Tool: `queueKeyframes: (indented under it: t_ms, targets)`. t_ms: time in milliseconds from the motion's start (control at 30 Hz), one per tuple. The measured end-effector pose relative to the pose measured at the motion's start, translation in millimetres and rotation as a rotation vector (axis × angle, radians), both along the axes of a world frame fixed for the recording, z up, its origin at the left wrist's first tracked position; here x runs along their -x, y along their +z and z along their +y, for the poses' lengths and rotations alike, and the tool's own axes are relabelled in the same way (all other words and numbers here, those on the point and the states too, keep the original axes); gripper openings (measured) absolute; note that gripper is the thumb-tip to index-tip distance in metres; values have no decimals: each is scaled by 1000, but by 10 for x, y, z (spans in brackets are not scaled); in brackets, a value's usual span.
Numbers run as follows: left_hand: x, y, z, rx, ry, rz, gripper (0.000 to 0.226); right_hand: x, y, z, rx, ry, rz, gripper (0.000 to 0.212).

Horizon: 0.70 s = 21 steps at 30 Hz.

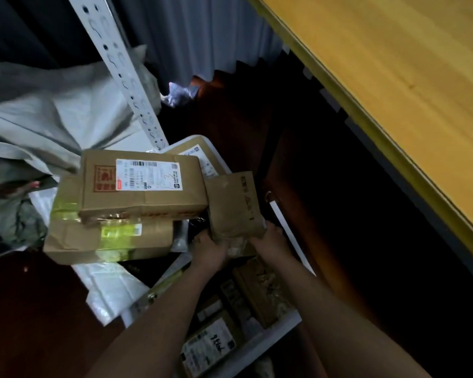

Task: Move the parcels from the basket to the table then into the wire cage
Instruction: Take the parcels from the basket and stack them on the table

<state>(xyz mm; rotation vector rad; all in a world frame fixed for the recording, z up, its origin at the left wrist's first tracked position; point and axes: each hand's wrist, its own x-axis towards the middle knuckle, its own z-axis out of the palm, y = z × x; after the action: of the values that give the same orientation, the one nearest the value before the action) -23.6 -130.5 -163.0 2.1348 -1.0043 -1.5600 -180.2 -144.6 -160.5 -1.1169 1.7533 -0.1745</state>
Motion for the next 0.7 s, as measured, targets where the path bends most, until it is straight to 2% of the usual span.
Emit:
queueKeyframes:
  t_ms: [133, 267, 400, 600, 633, 700]
  targets:
    - [181, 97, -40, 29, 88, 62, 54, -27, -142, -39, 47, -41, -91, 47]
    - [209, 143, 6, 62, 180, 157, 47, -71, -105, 8, 17, -268, -243, 46]
    - [186, 330, 141, 120, 195, 176, 37, -90, 88, 157, -2, -376, -290, 46]
    - [186, 997, 478, 128, 153, 183, 77, -70, 832, 532, -5, -501, -338, 37]
    - [195, 1156, 558, 131, 145, 195, 80, -53, 1019, 602, -2, -519, -347, 37]
    - [214, 1524, 717, 162, 117, 202, 72, -31, 1437, 731, 16, -539, -346, 42]
